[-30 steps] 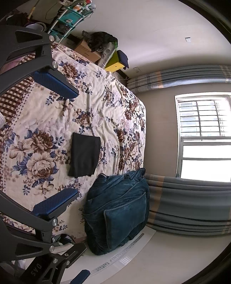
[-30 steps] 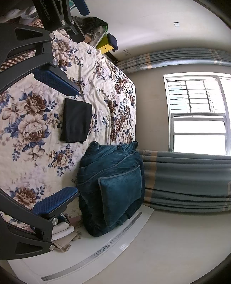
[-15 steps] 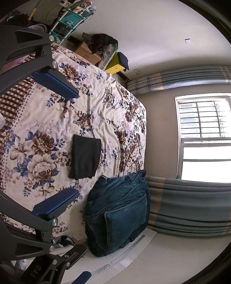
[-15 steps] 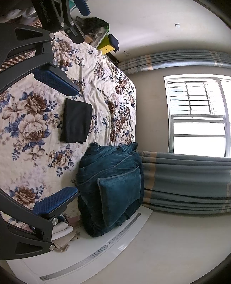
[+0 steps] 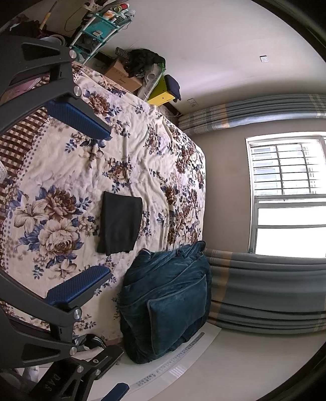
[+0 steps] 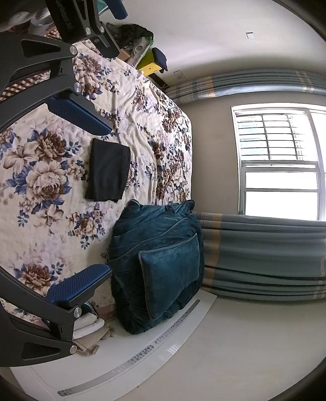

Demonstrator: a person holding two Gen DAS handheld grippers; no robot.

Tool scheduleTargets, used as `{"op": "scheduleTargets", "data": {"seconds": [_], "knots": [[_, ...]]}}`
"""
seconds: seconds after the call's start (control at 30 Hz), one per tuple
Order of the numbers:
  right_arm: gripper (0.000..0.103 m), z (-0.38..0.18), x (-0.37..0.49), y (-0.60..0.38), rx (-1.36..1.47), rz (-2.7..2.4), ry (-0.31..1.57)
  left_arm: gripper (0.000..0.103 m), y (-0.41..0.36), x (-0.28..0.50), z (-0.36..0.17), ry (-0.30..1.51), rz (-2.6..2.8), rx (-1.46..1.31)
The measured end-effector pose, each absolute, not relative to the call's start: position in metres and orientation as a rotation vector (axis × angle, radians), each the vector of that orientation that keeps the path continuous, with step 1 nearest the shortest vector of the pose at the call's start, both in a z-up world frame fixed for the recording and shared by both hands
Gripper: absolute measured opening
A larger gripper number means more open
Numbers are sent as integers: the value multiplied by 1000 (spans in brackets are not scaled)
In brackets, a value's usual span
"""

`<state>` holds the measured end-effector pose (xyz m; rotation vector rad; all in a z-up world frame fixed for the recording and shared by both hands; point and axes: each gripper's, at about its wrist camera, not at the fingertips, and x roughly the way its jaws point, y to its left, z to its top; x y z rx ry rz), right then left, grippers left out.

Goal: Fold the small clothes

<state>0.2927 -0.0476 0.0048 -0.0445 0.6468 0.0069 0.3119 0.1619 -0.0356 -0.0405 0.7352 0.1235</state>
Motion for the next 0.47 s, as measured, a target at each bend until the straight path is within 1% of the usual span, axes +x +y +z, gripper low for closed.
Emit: {"op": "scheduleTargets", "data": {"seconds": [0.47], "knots": [[103, 5, 289, -45, -39, 0, 644, 103, 166, 307, -36, 731, 133, -43]]}}
